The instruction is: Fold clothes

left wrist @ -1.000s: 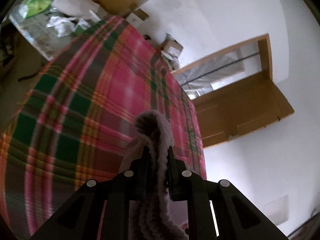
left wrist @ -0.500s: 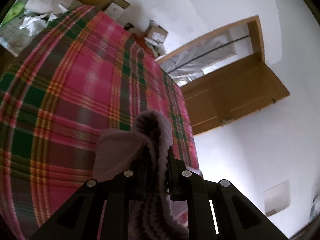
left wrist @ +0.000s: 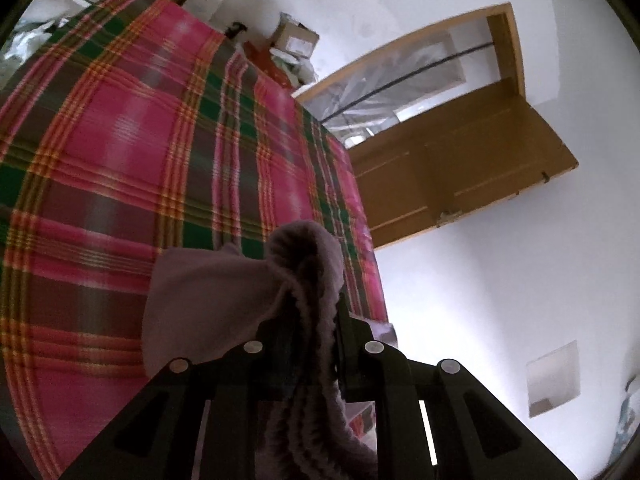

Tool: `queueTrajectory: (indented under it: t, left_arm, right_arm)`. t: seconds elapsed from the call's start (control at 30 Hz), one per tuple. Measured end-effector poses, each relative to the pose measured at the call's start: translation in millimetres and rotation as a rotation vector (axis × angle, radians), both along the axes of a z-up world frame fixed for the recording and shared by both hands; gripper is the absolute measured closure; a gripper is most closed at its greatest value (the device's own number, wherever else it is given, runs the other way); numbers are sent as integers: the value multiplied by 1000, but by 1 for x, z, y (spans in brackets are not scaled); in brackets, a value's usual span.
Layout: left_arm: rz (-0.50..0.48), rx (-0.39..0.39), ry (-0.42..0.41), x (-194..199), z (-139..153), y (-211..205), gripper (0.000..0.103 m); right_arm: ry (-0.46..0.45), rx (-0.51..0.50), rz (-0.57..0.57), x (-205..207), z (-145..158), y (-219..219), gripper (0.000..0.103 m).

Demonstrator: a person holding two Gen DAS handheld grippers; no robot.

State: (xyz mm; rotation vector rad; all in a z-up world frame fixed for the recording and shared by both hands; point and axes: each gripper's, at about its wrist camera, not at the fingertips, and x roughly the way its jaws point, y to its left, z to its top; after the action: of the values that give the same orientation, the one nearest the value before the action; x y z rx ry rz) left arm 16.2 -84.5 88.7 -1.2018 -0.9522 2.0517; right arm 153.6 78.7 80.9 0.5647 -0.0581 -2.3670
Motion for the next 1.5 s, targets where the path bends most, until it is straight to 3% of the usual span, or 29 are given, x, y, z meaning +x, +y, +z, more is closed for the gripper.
queueTrajectory:
  t: [0.43,0.5,0.6,0.83,1.07,1.17,1.23,1.37,1.5]
  left_arm:
    - [-91,-31,-83,-21,-34,47,87]
    - [-100,-31,-90,-24,-38,51,81]
    - [-110,-31,-102,-27,-45,57,81]
    - [-79,26,-72,-24,-48,51,77]
    - [23,51,-2,-5,-37,26,77]
    - [51,59,2,5,-43,18,77]
    - [78,65,-7,10,-50,11,77]
    - [121,60,-27,20,-63,0,77]
    - [149,34,-18,30,-68,-8,77]
  right_arm:
    - [-88,15,-88,-2,-25,32,94]
    - [-106,21,-105,-3,-31,37,94]
    - [-157,10,-134,-7,-40,48,93]
    - [-249,-30,-183,-14,-54,72,92]
    - [-304,-47,-194,-15,-63,86,92]
    - [-343,-32,-211,-16,-69,92,80]
    - [-359,-22,-247,-13,-73,100,64]
    - [-374,-30,-270,-5,-75,114,61]
    - [-321,-39,-304,1,-63,120,57]
